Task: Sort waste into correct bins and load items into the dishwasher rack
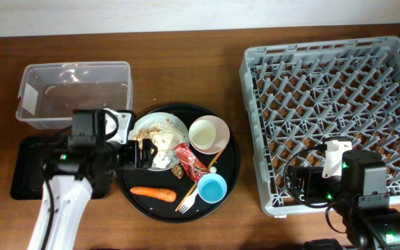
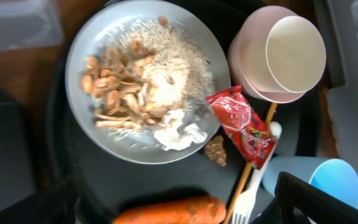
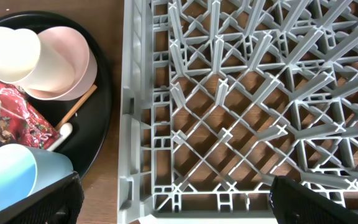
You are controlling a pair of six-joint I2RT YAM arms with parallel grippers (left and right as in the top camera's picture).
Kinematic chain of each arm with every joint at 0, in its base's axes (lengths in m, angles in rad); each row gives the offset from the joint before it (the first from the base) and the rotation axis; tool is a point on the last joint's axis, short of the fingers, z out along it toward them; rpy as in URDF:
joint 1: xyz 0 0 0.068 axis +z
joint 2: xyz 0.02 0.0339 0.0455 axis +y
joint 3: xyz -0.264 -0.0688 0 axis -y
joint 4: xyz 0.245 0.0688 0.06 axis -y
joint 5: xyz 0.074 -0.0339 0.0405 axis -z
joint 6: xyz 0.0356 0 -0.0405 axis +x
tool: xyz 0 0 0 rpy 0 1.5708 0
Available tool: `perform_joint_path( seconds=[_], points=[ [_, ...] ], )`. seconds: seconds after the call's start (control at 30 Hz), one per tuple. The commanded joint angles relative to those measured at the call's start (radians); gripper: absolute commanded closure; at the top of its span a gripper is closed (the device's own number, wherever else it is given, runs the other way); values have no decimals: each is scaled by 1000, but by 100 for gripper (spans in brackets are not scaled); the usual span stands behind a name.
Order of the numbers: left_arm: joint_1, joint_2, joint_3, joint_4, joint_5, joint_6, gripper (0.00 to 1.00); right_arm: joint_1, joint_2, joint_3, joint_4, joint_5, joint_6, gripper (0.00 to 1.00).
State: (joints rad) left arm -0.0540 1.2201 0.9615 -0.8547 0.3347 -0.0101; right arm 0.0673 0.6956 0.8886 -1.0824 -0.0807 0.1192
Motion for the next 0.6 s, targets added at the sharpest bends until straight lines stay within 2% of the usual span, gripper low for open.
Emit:
perform_joint_path(
  seconds=[0.0, 0.2, 0.37, 0.4, 0.47, 0.57],
  points=[
    [-19, 101, 17, 13, 5, -67, 1, 5, -2, 21, 0, -5, -7, 1],
    [-123, 283, 17, 55, -47, -69, 2, 5, -2, 21, -1, -5, -7, 1],
    [-180, 403, 17, 83, -73, -69, 11, 5, -2, 21, -3, 5, -7, 1],
    [-186, 430, 17, 89, -74, -69, 19, 5, -2, 21, -3, 5, -7, 1],
    [-188, 461, 17, 100, -74, -69, 30, 5, -2, 21, -3, 5, -7, 1],
    [-188, 476, 17, 114, -74, -69, 39, 5, -2, 21, -3, 5, -7, 1]
  ],
)
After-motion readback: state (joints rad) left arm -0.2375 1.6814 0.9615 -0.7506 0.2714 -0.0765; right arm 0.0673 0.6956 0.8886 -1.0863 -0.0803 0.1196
